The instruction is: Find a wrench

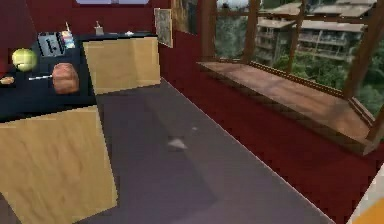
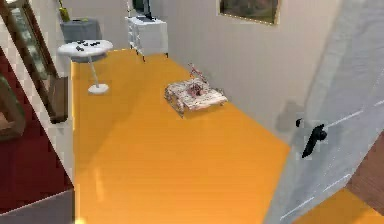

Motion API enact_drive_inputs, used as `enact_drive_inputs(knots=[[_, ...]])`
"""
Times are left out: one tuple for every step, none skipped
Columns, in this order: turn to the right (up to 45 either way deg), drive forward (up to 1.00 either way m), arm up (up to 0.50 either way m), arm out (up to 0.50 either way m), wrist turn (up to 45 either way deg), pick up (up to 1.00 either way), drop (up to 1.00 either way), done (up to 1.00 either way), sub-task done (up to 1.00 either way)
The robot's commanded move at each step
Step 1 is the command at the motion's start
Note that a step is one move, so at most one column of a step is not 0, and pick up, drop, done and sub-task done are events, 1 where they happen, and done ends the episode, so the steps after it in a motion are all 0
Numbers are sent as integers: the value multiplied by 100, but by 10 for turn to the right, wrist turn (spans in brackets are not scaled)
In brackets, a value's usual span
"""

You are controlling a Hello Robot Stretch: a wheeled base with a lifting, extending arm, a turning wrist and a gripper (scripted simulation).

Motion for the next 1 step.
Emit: enact_drive_inputs(knots=[[0,100,0,0,0,0,0,0,0]])
